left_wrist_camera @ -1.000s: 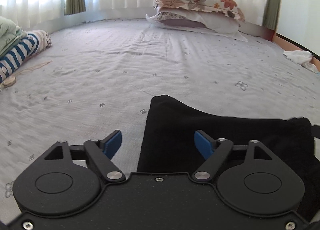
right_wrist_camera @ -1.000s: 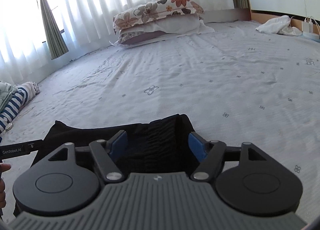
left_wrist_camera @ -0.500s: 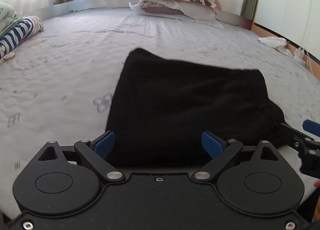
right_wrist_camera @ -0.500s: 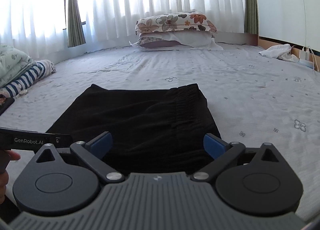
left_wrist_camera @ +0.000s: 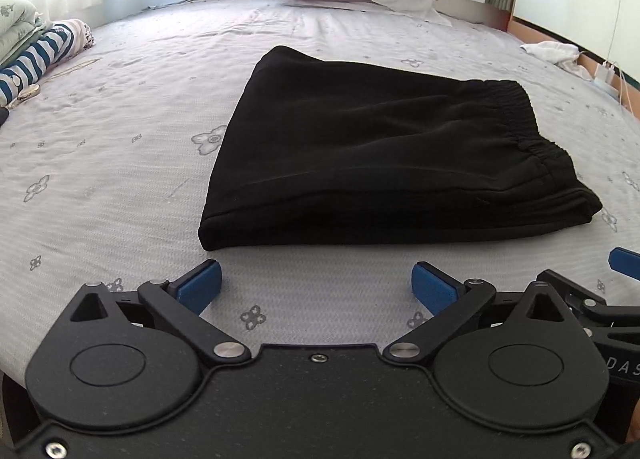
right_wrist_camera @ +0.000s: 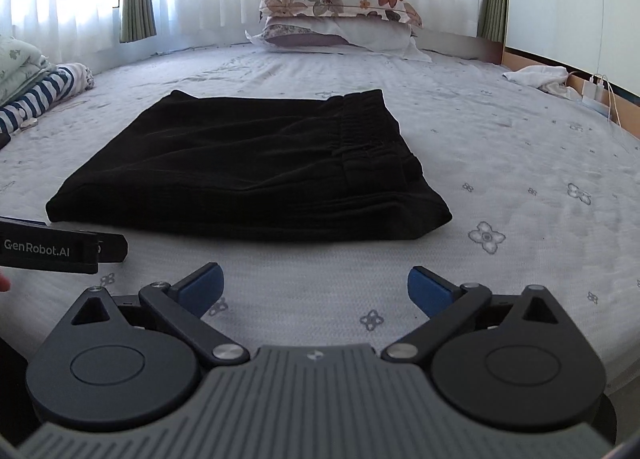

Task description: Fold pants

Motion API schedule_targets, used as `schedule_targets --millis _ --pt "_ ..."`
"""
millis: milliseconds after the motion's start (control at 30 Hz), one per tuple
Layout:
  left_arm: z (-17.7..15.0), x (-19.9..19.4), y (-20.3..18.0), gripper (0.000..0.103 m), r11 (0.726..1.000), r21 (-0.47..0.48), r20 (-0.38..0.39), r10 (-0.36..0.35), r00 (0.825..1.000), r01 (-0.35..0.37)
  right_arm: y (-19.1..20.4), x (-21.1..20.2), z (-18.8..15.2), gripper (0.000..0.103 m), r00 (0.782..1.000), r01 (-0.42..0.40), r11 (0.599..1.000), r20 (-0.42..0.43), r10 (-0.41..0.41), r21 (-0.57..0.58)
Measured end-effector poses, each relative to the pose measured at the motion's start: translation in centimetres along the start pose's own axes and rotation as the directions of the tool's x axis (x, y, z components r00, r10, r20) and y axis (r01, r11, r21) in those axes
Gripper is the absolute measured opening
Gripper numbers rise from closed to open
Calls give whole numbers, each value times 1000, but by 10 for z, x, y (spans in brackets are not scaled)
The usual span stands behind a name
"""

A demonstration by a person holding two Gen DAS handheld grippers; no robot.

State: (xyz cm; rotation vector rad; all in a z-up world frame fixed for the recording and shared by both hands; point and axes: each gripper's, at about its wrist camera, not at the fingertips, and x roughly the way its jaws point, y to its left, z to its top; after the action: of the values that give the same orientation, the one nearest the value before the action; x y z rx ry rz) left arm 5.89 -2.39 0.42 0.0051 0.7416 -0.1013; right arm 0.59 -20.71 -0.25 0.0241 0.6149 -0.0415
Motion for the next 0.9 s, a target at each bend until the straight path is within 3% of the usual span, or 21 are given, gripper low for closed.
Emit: schedule_targets --millis 300,600,900 --pt "3 11 -11 103 998 47 5 33 999 -33 -2 15 -1 103 998 18 1000 -60 -17 13" --pt "4 14 -3 103 1000 9 -2 8 1000 -8 1 26 5 103 995 18 1000 -100 -18 -4" --pt "4 16 -10 103 999 24 -6 43 999 -43 -1 27 4 103 996 8 1000 -94 -9 -5"
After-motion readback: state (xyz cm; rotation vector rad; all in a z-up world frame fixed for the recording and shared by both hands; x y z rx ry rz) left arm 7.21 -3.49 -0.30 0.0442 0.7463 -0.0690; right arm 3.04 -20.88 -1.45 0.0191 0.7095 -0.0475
